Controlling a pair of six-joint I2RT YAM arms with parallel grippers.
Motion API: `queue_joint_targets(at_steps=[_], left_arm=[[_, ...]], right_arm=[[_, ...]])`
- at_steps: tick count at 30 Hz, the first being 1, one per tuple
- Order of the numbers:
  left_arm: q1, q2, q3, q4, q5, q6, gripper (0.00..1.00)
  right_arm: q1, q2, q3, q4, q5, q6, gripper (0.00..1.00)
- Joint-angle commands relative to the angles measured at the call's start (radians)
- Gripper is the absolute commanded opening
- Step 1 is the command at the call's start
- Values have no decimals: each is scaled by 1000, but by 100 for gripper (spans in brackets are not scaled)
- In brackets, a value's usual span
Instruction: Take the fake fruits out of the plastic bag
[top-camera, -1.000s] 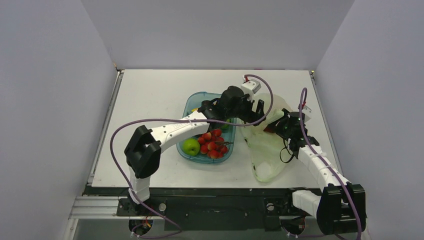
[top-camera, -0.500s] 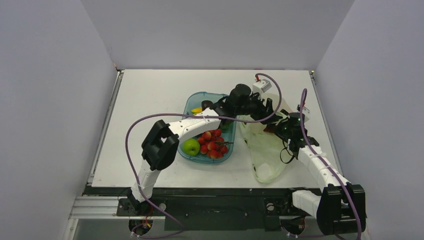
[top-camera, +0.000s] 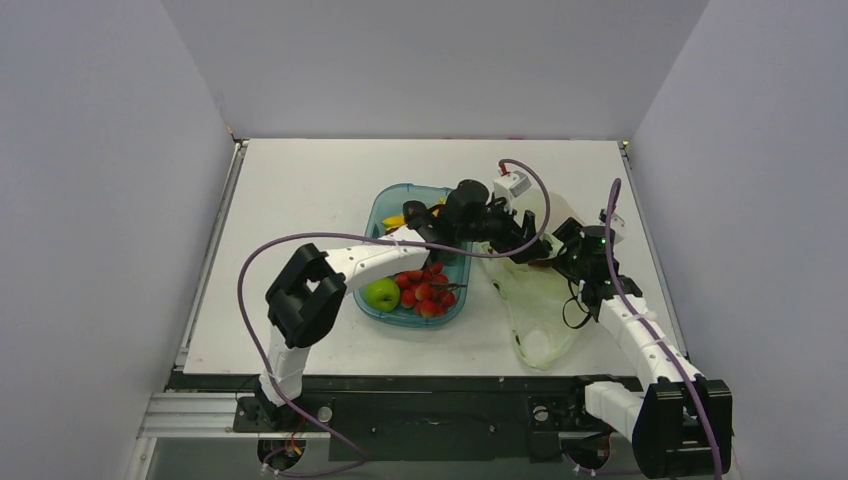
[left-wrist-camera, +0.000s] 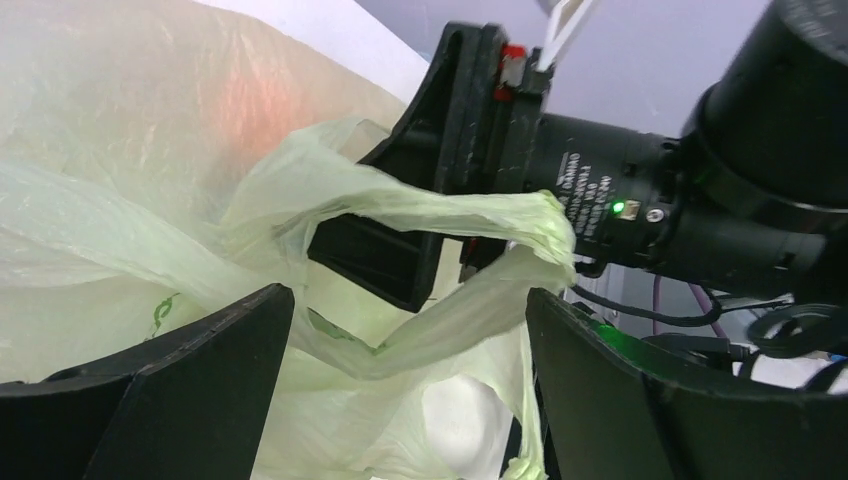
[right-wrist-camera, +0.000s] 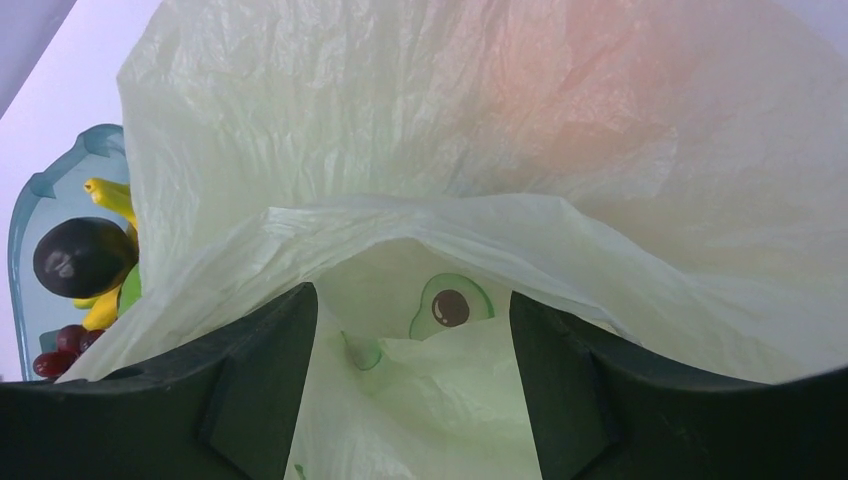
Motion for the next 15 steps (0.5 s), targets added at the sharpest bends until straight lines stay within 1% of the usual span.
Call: queue_joint_targets(at_steps=[1,4,8,11,12,14,15], left_arm=[[-8,-104,-4,51,-22,53,86],[-20,-103,5,23,-37,77,86],[-64,-99,42,-60,-87,164,86],[-93,-95,48,-84,-166,218,87],[-98,-86,58,-94,-180,221,85],[-99,-64,85,-113,-225,224,77],[-99,-55,113,-123,-255,227,69]], right_arm=[[-8,-24,-15,18,-9,12,66],[-9,-32,-20,16,-9,14,66],[-9,-42,-25,12,-7,16,66],[-10,-41,-16,6,-16,20,66],[-9,-42,-14,6,-18,20,66],[-9,-46,-14,5,-17,22,66],[-9,-50,-15,4,-16,23,66]])
